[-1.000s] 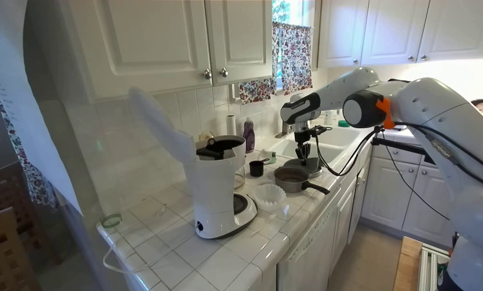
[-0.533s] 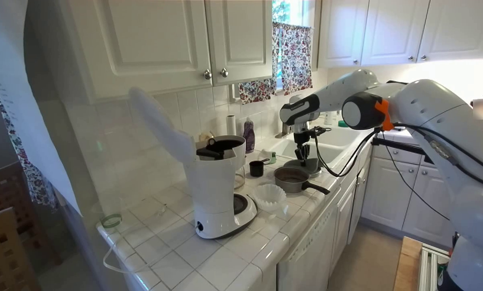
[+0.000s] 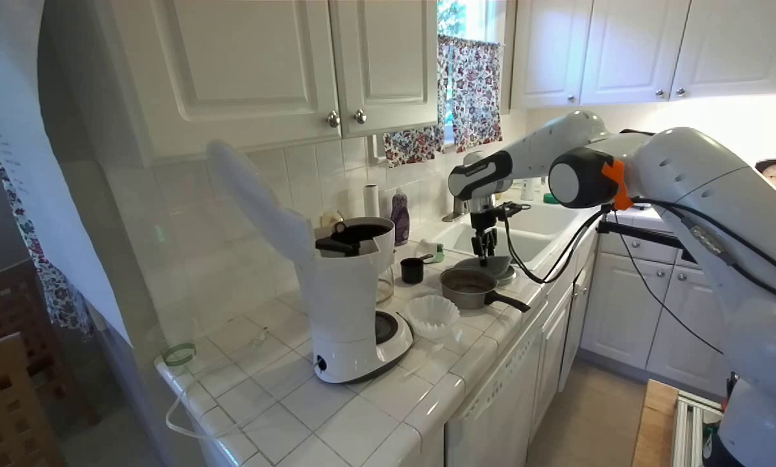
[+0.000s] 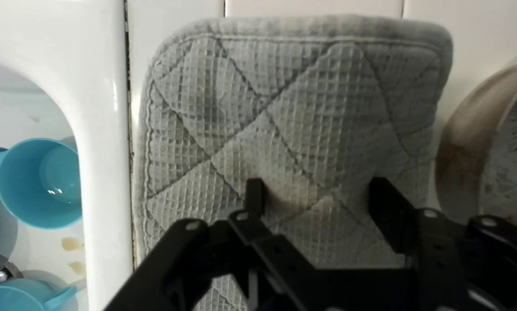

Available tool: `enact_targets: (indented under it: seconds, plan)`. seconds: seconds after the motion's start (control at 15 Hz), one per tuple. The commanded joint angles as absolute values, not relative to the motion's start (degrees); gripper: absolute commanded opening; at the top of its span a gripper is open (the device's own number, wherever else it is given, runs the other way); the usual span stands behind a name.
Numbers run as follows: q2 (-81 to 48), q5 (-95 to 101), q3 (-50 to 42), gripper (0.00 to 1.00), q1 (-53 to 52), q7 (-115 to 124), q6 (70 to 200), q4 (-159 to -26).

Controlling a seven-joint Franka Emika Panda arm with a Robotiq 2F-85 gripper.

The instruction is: Use the grey mat to remove the lid from the pot

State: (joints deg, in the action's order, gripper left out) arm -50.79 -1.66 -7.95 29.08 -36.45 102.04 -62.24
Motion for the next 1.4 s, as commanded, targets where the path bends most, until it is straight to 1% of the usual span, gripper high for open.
enact_targets:
  seconds: [0.0, 0.13, 0.33, 0.8, 1.33]
  plan:
    - [-51.54, -0.94, -8.27, 0.97, 28.77, -36.44, 100.76, -60.0]
    - [-50.88, -0.85, -8.39, 1.0, 28.57, -36.21, 101.41, -60.5]
    - [-49.52, -0.81, -8.51, 1.0, 28.17, -35.93, 102.47, -61.41]
    - [-42.01, -2.3, -7.58, 1.0, 26.28, -35.1, 106.03, -67.88]
    - [-33.83, -4.42, -6.46, 1.0, 24.41, -32.04, 106.07, -76.88]
